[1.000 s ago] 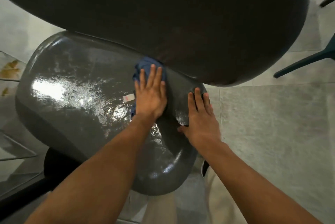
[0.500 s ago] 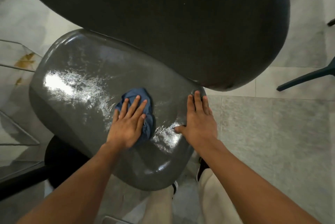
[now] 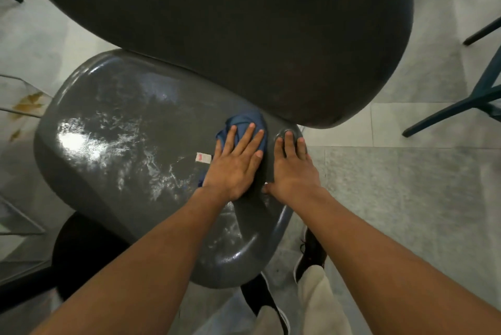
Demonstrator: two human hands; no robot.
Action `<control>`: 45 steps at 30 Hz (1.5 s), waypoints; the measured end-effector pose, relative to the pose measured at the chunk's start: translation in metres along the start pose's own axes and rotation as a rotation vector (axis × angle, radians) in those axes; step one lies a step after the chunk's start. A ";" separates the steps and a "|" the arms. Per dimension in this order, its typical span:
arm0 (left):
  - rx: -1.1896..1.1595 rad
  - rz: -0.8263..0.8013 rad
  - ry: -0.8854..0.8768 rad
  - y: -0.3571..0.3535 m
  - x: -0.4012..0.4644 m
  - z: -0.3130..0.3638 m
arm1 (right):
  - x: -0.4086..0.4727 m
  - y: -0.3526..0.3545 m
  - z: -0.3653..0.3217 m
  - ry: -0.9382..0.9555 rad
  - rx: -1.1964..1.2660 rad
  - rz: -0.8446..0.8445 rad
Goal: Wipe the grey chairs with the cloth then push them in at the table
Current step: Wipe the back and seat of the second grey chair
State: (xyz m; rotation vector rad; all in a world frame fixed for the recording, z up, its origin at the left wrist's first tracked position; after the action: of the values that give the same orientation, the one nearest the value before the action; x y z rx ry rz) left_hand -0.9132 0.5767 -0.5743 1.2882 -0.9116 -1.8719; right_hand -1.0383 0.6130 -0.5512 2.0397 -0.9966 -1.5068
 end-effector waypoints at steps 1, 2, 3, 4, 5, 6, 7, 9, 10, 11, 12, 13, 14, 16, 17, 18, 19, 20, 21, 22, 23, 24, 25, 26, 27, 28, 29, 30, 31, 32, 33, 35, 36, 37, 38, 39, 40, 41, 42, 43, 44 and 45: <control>-0.011 -0.010 -0.025 -0.003 -0.009 -0.001 | 0.001 0.001 -0.001 -0.007 -0.004 -0.015; -0.027 -0.023 -0.044 -0.006 -0.017 -0.005 | 0.001 0.002 -0.002 -0.016 -0.004 -0.029; -0.046 -0.037 -0.056 -0.009 -0.025 -0.010 | 0.002 0.003 -0.003 -0.023 -0.004 -0.043; -0.059 -0.049 -0.062 -0.011 -0.032 -0.016 | 0.002 0.004 -0.004 -0.031 -0.007 -0.055; -0.059 -0.054 -0.062 -0.013 -0.038 -0.023 | 0.003 0.004 -0.004 -0.037 -0.015 -0.059; -0.044 -0.058 -0.056 -0.014 -0.042 -0.031 | 0.003 0.004 -0.005 -0.042 -0.024 -0.058; -0.022 -0.062 -0.042 -0.014 -0.045 -0.040 | 0.004 0.004 -0.006 -0.049 -0.031 -0.055; 0.014 -0.060 0.006 -0.011 -0.046 -0.056 | 0.006 0.004 -0.007 -0.063 -0.038 -0.058; 0.024 -0.052 0.037 -0.008 -0.044 -0.062 | 0.007 0.003 -0.007 -0.068 -0.036 -0.068; 0.033 -0.042 0.071 -0.005 -0.039 -0.065 | 0.007 0.003 -0.007 -0.073 -0.031 -0.079; 0.041 -0.030 0.105 -0.004 -0.033 -0.066 | 0.008 0.003 -0.007 -0.076 -0.026 -0.088; 0.041 -0.013 0.141 -0.002 -0.026 -0.063 | 0.008 0.002 -0.007 -0.077 -0.025 -0.092; 0.032 0.005 0.179 -0.001 -0.019 -0.060 | 0.008 0.002 -0.007 -0.076 -0.028 -0.095; 0.009 0.037 0.242 -0.001 -0.003 -0.047 | 0.008 0.000 -0.006 -0.074 -0.036 -0.088; -0.003 0.044 0.257 -0.001 0.004 -0.039 | 0.008 -0.001 -0.006 -0.075 -0.038 -0.078; -0.015 0.047 0.257 -0.001 0.011 -0.030 | 0.009 -0.001 -0.005 -0.076 -0.039 -0.065; -0.026 0.050 0.244 0.000 0.015 -0.021 | 0.009 -0.001 -0.005 -0.075 -0.037 -0.055; -0.036 0.051 0.226 0.000 0.017 -0.014 | 0.010 -0.002 -0.005 -0.074 -0.035 -0.049; -0.046 0.050 0.205 0.000 0.018 -0.009 | 0.010 -0.002 -0.005 -0.073 -0.031 -0.043; -0.053 0.050 0.178 0.000 0.016 -0.007 | 0.011 -0.002 -0.004 -0.072 -0.029 -0.037; -0.055 0.056 0.143 -0.001 0.012 -0.005 | 0.011 -0.002 -0.004 -0.069 -0.030 -0.032; -0.052 0.064 0.100 -0.002 0.004 -0.005 | 0.011 -0.002 -0.003 -0.063 -0.031 -0.029; -0.041 0.065 0.054 -0.004 -0.006 -0.005 | 0.011 -0.001 -0.002 -0.053 -0.029 -0.030; -0.029 0.059 0.009 -0.008 -0.018 -0.007 | 0.010 0.000 -0.001 -0.040 -0.026 -0.034; -0.016 0.049 -0.027 -0.012 -0.031 -0.010 | 0.010 0.001 0.000 -0.024 -0.025 -0.040; -0.001 0.040 -0.050 -0.016 -0.044 -0.016 | 0.009 0.001 0.001 -0.007 -0.027 -0.046; 0.015 0.037 -0.060 -0.020 -0.055 -0.023 | 0.008 0.003 0.004 0.007 -0.027 -0.053; 0.031 0.040 -0.053 -0.023 -0.064 -0.033 | 0.007 0.004 0.006 0.020 -0.024 -0.062; 0.047 0.050 -0.030 -0.025 -0.071 -0.045 | 0.005 0.005 0.009 0.033 -0.017 -0.071; 0.061 0.066 0.013 -0.025 -0.075 -0.057 | 0.005 0.007 0.011 0.046 -0.006 -0.076; 0.068 0.083 0.077 -0.023 -0.075 -0.069 | 0.004 0.008 0.013 0.057 0.003 -0.079; 0.026 0.111 0.254 -0.016 -0.063 -0.089 | 0.002 0.007 0.016 0.073 0.019 -0.080; -0.013 0.129 0.345 -0.010 -0.051 -0.095 | 0.001 0.006 0.016 0.078 0.024 -0.076; -0.055 0.149 0.422 -0.002 -0.035 -0.096 | 0.001 0.006 0.015 0.084 0.025 -0.072; -0.097 0.167 0.477 0.004 -0.018 -0.091 | 0.001 0.005 0.014 0.091 0.023 -0.068; -0.130 0.177 0.505 0.010 0.000 -0.080 | 0.001 0.005 0.013 0.099 0.022 -0.062; -0.147 0.180 0.500 0.013 0.017 -0.064 | 0.002 0.006 0.013 0.108 0.027 -0.054; -0.145 0.181 0.466 0.014 0.031 -0.043 | 0.002 0.006 0.014 0.118 0.039 -0.046; -0.135 0.184 0.409 0.015 0.041 -0.021 | 0.002 0.007 0.015 0.129 0.058 -0.035; -0.125 0.187 0.345 0.013 0.045 0.001 | 0.002 0.008 0.018 0.144 0.083 -0.014; -0.130 0.186 0.286 0.011 0.044 0.019 | 0.001 0.010 0.022 0.161 0.115 0.020; -0.150 0.181 0.235 0.008 0.037 0.031 | -0.001 0.011 0.025 0.175 0.145 0.065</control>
State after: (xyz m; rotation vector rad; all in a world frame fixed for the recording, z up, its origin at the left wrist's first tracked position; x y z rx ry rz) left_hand -0.9515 0.5466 -0.5769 1.2581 -0.7247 -1.5798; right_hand -1.0656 0.6087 -0.5517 2.1737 -1.1176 -1.2308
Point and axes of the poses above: each hand's wrist, its own x-axis towards the middle knuckle, its own y-axis out of the back of the hand, z = x × y, the point moved 7 cm from there along x, towards the middle knuckle, and after that the axes turned 10 degrees about y, right-handed, at the moved point
